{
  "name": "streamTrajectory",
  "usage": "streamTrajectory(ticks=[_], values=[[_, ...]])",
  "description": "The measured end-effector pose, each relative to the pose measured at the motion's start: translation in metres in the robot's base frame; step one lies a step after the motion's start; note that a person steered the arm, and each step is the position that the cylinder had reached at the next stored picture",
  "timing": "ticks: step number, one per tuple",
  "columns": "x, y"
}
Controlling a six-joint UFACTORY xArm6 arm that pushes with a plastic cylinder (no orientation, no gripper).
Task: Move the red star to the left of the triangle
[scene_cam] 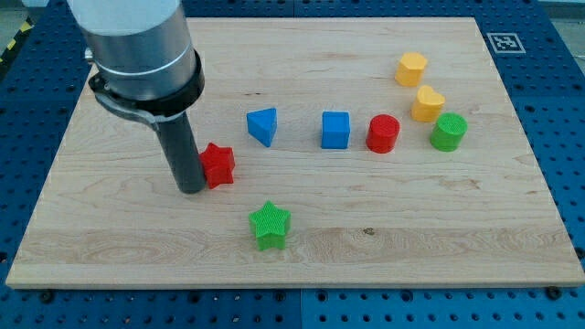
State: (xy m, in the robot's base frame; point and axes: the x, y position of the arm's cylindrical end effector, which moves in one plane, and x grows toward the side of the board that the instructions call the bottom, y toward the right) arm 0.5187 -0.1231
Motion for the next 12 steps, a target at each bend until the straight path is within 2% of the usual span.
streamTrajectory(ticks=[3,6,7,9,12], values=[[0.007,0.017],[-0.043,0.018],[-0.027,0.020],[-0.029,0.070],[-0.048,0.037]])
